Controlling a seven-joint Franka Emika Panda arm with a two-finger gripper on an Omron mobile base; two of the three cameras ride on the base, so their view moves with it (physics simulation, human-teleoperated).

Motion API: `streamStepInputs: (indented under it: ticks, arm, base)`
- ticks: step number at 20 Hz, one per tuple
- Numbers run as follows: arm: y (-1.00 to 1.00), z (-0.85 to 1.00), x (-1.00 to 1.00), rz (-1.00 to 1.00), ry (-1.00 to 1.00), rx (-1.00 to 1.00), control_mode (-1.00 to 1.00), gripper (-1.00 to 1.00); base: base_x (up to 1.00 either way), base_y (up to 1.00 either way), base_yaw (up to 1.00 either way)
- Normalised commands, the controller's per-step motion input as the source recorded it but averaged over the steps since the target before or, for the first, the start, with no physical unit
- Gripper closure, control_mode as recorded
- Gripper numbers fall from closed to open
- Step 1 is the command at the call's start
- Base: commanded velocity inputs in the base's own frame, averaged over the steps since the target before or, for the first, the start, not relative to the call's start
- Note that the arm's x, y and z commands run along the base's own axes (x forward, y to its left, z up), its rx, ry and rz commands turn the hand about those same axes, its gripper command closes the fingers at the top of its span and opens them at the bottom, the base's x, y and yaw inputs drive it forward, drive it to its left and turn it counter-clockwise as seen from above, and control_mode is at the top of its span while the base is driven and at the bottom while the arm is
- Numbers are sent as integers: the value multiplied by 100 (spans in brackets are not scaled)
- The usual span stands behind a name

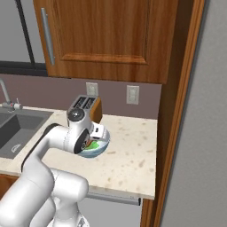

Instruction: Take the corn, carrot, and lemon from the freezer and place them in the bowl on the counter.

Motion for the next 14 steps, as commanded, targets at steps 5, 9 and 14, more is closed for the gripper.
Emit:
streamStepInputs:
  ticks: [5, 9, 14]
  arm:
    - [-14, -2, 21, 0, 0, 0, -100, -100]
    - [-12, 0, 13, 0, 0, 0, -100, -100]
    - [-1, 0, 4, 0, 0, 0, -100, -100]
  base:
    - [0, 0, 0]
    - [0, 0, 0]
    - [0, 0, 0]
